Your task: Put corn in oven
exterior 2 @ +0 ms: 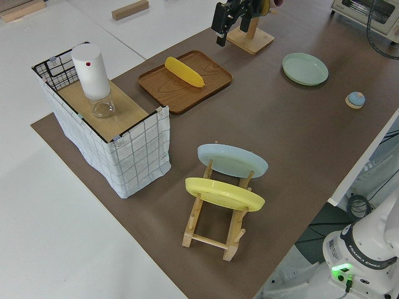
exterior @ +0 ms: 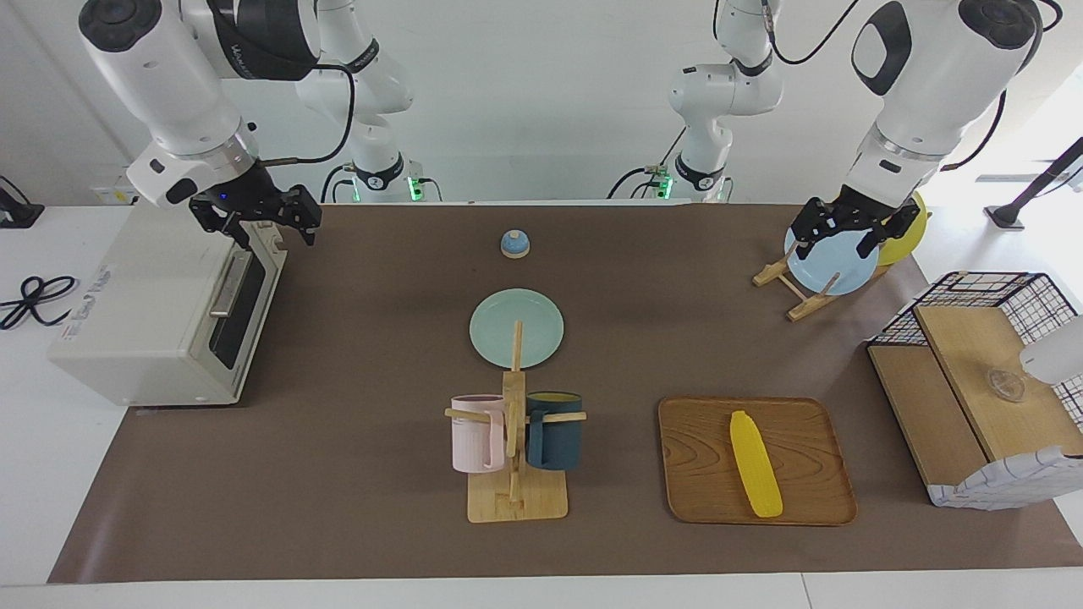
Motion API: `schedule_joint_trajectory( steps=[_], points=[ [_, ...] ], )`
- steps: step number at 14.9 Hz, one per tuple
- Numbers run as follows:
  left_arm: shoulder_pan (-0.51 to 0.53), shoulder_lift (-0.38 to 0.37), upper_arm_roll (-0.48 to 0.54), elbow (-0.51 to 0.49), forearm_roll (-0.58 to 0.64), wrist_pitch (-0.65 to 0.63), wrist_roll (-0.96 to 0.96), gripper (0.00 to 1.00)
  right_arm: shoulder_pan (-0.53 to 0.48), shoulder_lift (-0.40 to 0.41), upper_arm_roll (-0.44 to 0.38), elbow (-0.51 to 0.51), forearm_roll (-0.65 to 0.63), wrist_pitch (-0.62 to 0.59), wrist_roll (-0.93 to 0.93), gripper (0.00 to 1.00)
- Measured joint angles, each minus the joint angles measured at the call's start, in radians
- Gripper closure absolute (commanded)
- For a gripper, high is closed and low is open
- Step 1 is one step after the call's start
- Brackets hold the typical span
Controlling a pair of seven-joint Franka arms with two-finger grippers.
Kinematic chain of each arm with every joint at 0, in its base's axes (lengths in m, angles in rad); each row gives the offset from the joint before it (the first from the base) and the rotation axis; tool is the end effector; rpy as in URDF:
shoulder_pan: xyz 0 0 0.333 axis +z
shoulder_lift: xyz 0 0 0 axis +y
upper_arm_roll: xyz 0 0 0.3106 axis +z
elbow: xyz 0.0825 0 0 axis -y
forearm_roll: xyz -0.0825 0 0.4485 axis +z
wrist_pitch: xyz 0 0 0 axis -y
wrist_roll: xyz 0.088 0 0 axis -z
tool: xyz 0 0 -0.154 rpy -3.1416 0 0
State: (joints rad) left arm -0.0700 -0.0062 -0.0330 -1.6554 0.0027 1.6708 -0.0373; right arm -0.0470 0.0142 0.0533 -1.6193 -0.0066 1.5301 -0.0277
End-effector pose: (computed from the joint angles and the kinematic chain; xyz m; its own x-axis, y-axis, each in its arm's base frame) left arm 0.6222 -0.0640 0.5392 0.9976 -0.0659 0.0217 -0.0659 -0.9978 -0.0021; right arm 0.6113 0.0027 0.5344 0.9941 0.0338 -0.1033 0.0343 -0.9994 0.0030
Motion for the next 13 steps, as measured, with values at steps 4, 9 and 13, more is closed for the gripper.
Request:
schedule_joint_trajectory(
  steps=[4, 9, 13],
  points=[
    [0.0, 0.0, 0.0, 0.0, 0.0, 0.0, 0.0, 0.0, 0.0, 0.0, 0.0, 0.0, 0.0, 0.0, 0.0, 0.0],
    [0.0, 0.0, 0.0, 0.0, 0.0, 0.0, 0.0, 0.0, 0.0, 0.0, 0.0, -0.003, 0.0, 0.002, 0.0, 0.02],
    [0.0, 0.0, 0.0, 0.0, -0.013, 0.0, 0.0, 0.0, -0.004, -0.006, 0.0, -0.04, -0.001, 0.059, -0.014, 1.0]
  ],
)
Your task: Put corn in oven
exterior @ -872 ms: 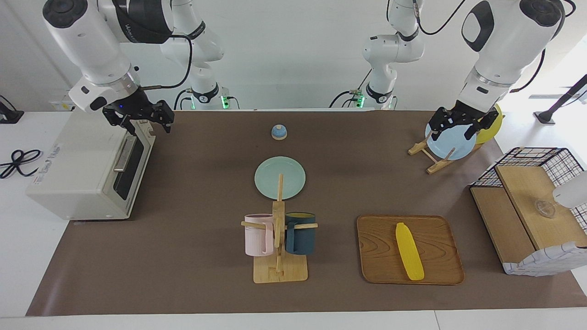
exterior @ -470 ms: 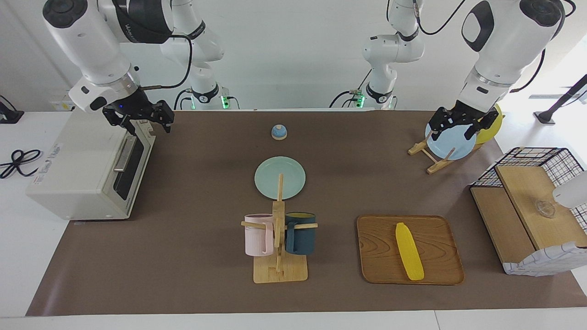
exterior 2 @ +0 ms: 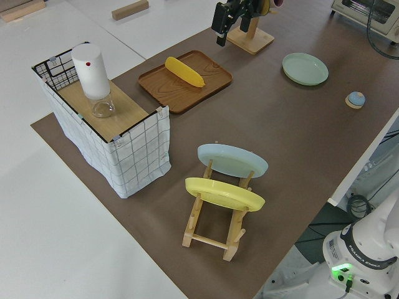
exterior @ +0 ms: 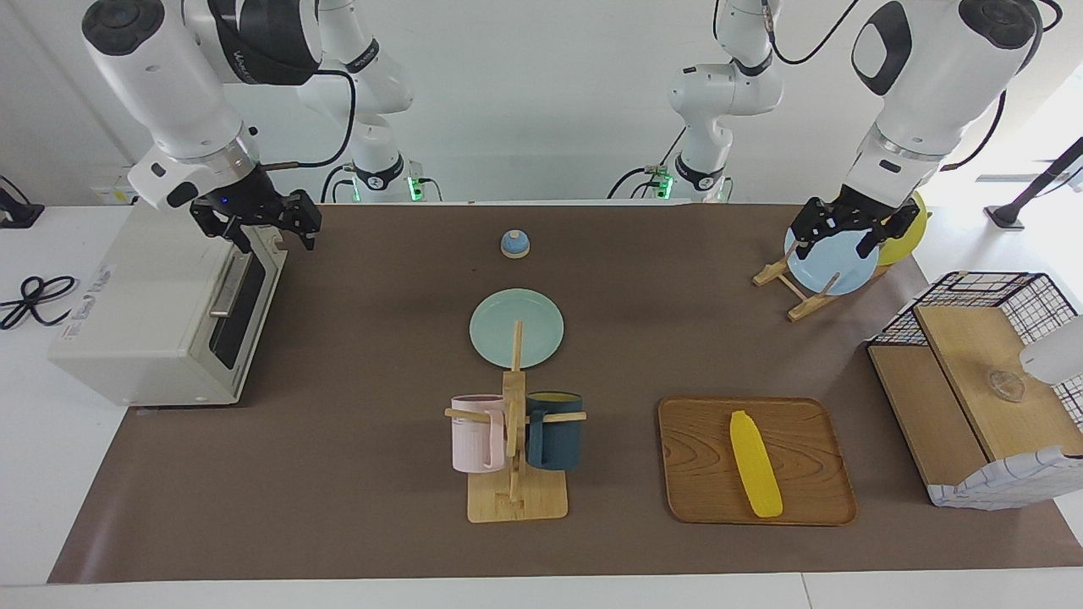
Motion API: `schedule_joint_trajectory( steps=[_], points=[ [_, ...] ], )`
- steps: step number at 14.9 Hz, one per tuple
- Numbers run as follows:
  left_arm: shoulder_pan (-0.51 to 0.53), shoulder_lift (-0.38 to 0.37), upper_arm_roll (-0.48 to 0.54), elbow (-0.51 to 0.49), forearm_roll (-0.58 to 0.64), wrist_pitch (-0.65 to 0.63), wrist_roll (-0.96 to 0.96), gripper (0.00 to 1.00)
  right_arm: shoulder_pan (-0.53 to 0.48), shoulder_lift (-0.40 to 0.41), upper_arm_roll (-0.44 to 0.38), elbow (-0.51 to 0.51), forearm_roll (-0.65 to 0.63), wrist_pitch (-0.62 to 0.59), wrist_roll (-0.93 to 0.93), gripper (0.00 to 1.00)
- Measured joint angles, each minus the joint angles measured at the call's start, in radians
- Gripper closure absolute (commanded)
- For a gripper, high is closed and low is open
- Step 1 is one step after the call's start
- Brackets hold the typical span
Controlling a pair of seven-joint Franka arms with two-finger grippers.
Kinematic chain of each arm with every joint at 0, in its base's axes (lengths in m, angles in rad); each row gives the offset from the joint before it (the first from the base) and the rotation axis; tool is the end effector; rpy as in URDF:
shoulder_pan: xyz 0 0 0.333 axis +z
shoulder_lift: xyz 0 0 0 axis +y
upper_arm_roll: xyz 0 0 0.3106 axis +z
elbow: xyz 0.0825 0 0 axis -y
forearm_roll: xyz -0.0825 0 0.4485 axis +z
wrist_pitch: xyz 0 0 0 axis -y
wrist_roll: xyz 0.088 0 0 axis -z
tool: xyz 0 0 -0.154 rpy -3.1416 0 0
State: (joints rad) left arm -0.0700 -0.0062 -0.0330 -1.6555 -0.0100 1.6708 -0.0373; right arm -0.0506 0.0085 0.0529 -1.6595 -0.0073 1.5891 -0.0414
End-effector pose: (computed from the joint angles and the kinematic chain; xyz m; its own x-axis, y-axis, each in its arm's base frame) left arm 0.6220 -0.0658 0.5391 0.9977 -0.0646 0.0211 -0.0649 -0.9978 0.0106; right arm 0.6151 0.0002 0.5210 0.9959 0.0438 -0.0790 0.0443 -0.9990 0.0036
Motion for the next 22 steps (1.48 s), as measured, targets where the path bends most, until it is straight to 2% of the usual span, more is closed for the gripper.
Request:
schedule_joint_trajectory(
  steps=[4, 8, 11, 14, 16, 18, 22],
  points=[
    [0.0, 0.0, 0.0, -0.002, -0.01, 0.01, 0.0, 0.0, -0.08, -0.034, -0.003, -0.126, -0.003, 0.143, -0.16, 1.0],
    [-0.004, 0.01, -0.005, -0.007, -0.012, 0.049, 0.001, 0.0, -0.136, -0.064, -0.007, -0.254, -0.015, 0.22, -0.182, 1.0],
    [-0.023, 0.06, -0.014, -0.014, -0.013, 0.106, 0.001, 0.0, -0.152, -0.065, -0.008, -0.317, -0.058, 0.268, -0.178, 1.0],
    [-0.042, 0.166, -0.015, -0.005, -0.013, 0.193, 0.001, 0.0, -0.158, -0.065, -0.008, -0.343, -0.145, 0.298, -0.178, 1.0],
    [-0.047, 0.264, -0.016, 0.037, -0.013, 0.229, 0.001, 0.0, -0.158, -0.065, -0.007, -0.345, -0.175, 0.299, -0.178, 1.0],
    [-0.049, 0.373, -0.016, 0.118, -0.013, 0.243, 0.003, 0.0, -0.158, -0.065, -0.007, -0.345, -0.177, 0.299, -0.178, 1.0],
    [-0.054, 0.609, -0.026, 0.355, -0.013, 0.254, 0.015, 0.0, -0.158, -0.065, -0.007, -0.354, -0.177, 0.299, -0.184, 1.0]
  ],
)
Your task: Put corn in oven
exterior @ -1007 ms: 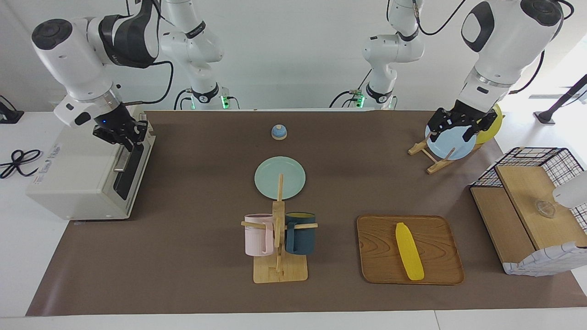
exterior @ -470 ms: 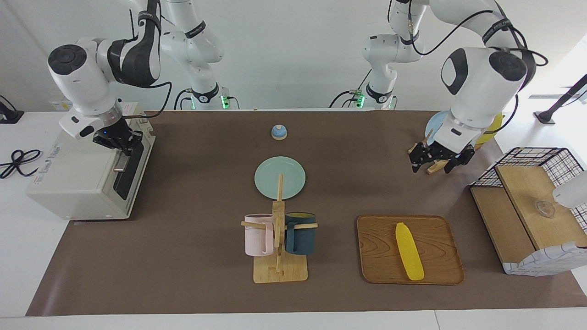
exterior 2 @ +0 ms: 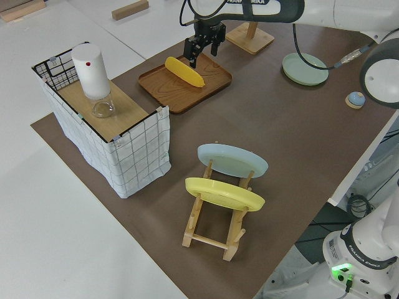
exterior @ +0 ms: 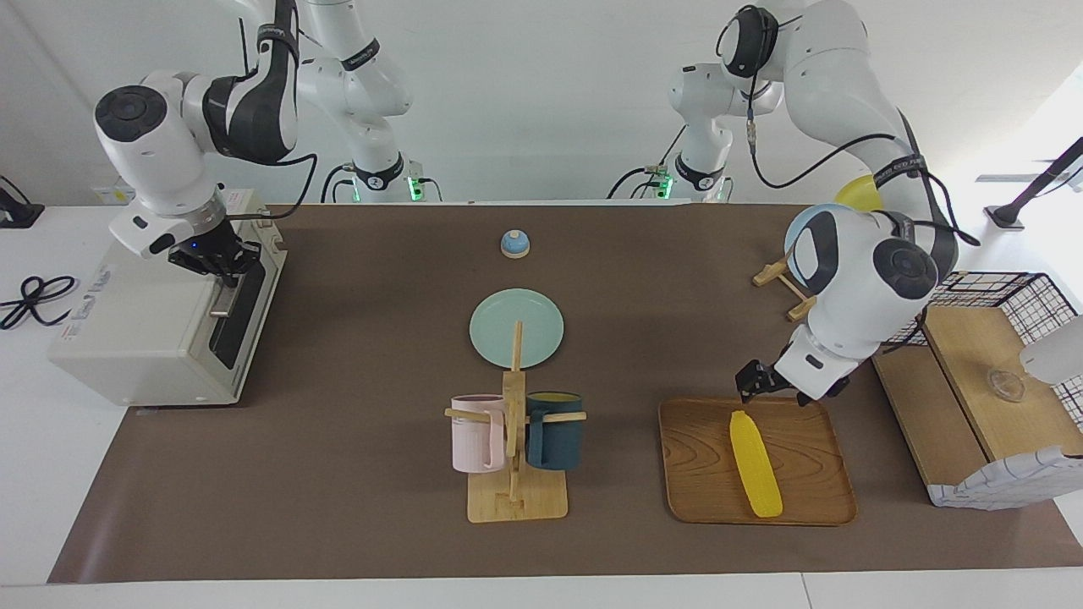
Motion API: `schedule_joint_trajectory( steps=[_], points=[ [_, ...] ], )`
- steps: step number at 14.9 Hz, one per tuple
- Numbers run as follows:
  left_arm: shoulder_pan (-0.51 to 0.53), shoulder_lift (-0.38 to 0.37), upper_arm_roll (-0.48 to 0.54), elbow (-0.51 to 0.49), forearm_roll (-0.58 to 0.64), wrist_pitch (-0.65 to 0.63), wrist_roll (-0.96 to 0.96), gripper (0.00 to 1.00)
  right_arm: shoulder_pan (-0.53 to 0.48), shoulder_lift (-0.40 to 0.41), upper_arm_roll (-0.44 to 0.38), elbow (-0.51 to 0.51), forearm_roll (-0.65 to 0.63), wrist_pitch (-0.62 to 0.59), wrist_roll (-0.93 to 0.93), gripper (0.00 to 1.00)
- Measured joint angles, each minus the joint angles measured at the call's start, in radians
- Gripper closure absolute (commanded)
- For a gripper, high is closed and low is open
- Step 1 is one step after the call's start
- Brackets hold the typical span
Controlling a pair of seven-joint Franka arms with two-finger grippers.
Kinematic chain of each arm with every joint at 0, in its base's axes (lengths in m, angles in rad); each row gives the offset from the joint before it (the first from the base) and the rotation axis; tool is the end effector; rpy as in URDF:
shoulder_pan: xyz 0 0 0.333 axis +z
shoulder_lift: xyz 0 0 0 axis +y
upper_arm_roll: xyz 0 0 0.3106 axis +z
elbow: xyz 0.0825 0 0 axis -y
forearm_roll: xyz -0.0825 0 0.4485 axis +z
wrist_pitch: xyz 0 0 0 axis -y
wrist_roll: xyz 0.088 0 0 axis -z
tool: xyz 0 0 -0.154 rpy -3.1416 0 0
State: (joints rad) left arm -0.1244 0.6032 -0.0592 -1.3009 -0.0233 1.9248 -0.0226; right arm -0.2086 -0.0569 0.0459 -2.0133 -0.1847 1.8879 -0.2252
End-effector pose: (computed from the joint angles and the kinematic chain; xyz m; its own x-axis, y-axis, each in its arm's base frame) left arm 0.7739 -0.1384 0.3218 0.9898 -0.1413 0.0199 -0.1422 -0.9882 0.0560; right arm 0.5780 -0.1169 0.3978 0.9870 0.1166 -0.1103 0.1327 -0.9794 0.1519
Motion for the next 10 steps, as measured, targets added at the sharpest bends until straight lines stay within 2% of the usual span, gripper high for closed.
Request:
schedule_joint_trajectory(
  steps=[3, 10],
  points=[
    [0.0, 0.1, -0.007, 0.091, 0.0, 0.039, 0.011, 0.0, 0.0, 0.0, 0.0, -0.003, 0.0, 0.0, 0.0, 1.0],
    [0.002, 0.17, -0.007, 0.113, 0.0, 0.137, 0.059, 0.0, 0.006, 0.0, 0.006, -0.007, 0.008, 0.0, 0.0, 1.0]
  ],
)
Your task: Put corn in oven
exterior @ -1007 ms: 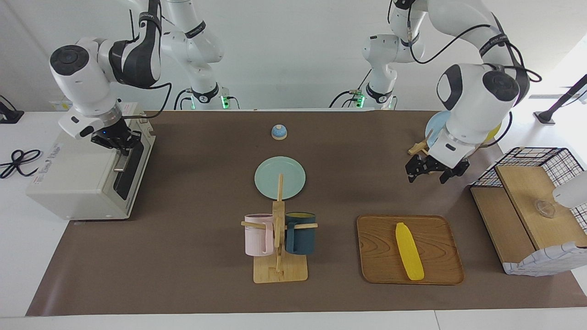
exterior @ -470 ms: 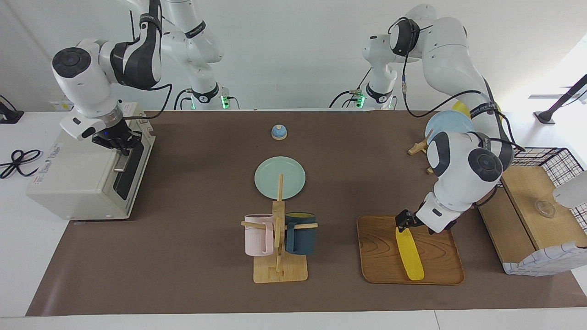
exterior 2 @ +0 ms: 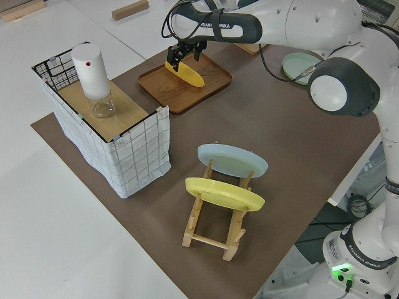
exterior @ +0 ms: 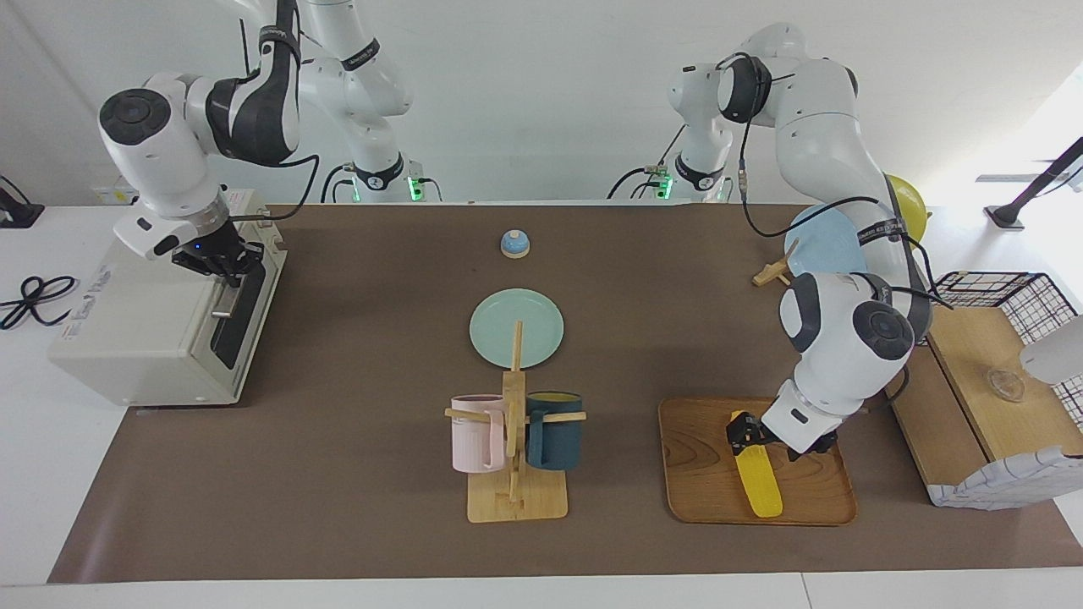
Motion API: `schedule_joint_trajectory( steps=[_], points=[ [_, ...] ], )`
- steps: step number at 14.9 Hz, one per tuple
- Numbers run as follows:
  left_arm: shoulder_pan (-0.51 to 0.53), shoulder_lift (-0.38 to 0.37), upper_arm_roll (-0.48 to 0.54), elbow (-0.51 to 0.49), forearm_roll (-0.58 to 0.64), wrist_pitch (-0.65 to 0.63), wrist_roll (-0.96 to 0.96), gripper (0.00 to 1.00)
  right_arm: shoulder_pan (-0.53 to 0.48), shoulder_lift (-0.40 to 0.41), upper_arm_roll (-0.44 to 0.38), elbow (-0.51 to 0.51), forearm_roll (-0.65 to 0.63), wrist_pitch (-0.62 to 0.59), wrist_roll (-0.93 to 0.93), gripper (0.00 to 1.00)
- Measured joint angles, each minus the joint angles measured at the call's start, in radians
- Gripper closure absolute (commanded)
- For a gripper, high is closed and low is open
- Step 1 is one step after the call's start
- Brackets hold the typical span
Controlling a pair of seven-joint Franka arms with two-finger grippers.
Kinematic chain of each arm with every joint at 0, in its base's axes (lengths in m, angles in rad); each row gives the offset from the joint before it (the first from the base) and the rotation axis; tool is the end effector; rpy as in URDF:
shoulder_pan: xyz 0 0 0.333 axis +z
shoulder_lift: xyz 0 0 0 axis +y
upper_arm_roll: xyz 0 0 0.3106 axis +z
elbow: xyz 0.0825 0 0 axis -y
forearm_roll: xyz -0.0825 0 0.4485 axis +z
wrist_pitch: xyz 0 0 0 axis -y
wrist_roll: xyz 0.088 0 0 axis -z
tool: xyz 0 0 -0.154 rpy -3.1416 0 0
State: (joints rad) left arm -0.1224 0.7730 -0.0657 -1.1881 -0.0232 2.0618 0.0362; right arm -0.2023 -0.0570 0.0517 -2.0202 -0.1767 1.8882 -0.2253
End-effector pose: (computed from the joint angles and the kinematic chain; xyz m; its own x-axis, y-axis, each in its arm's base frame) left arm 0.8125 -0.1446 0.2601 0.9767 -0.1880 0.1032 -0.1951 -0.9787 0.0636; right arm 0.5778 -0.1087 0.3941 0.9853 0.1266 -0.1146 0.1425 -0.9794 0.1433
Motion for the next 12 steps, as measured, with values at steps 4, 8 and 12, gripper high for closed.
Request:
schedule_joint_trajectory(
  steps=[4, 8, 12],
  points=[
    [0.001, 0.054, 0.001, 0.035, 0.0, 0.028, 0.003, 0.0, 0.055, 0.004, 0.005, -0.013, 0.036, 0.028, 0.011, 1.0],
    [0.0, 0.067, 0.001, 0.043, 0.0, 0.061, 0.003, 0.4, 0.092, 0.028, 0.008, -0.027, 0.039, 0.07, 0.029, 1.0],
    [0.001, 0.067, 0.001, 0.046, 0.0, 0.062, 0.004, 0.93, 0.09, 0.035, 0.009, 0.002, 0.039, 0.027, 0.029, 1.0]
  ],
)
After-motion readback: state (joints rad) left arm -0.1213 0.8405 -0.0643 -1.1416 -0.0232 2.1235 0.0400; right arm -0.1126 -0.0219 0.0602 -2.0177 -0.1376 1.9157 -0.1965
